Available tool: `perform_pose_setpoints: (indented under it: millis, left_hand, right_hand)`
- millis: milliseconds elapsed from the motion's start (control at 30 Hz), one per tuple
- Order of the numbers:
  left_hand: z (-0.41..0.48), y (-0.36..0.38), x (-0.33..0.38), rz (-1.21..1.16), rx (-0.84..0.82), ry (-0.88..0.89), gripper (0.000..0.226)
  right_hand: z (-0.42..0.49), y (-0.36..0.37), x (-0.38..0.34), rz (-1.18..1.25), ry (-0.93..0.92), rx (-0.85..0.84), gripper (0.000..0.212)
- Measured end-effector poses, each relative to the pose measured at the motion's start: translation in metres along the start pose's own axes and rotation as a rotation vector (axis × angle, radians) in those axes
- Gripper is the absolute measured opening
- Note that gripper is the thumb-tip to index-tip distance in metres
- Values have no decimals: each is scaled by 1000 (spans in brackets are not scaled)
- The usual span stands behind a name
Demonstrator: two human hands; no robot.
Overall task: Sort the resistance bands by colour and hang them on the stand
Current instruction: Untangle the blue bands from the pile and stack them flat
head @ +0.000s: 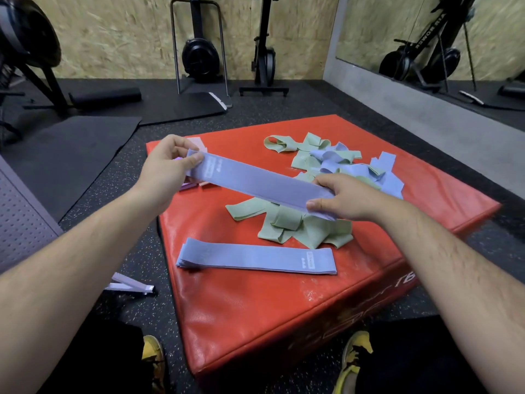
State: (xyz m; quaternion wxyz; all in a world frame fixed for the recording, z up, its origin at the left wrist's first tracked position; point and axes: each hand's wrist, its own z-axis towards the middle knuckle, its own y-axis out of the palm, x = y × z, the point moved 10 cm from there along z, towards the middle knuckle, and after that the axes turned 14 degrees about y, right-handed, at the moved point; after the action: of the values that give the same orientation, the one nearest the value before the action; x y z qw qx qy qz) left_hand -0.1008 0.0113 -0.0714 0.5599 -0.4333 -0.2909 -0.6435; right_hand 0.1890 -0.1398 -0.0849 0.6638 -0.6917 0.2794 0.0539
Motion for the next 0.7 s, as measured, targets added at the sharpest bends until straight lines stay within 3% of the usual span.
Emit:
perform_pose_setpoints:
  millis: [100, 200, 300, 500, 700]
  left_hand:
    - [-8, -4, -9, 17, -46, -46, 17]
    - [-18, -5, -8, 37, -82, -30, 18]
    - [-27, -8, -13, 33, -106, -59, 22]
    - [-54, -10, -29, 139, -217, -144, 14]
    - [-76, -10, -39, 393, -286, -126, 15]
  right_hand:
    - [-3, -3, 15, 91, 24, -27, 21]
    - [-7, 2, 26, 379, 68, -129, 4]
    - [-15, 6, 35, 556, 96, -200, 13]
    - [-27, 17, 50, 545, 128, -222, 31]
    - [-39, 38, 54, 383, 150, -233, 16]
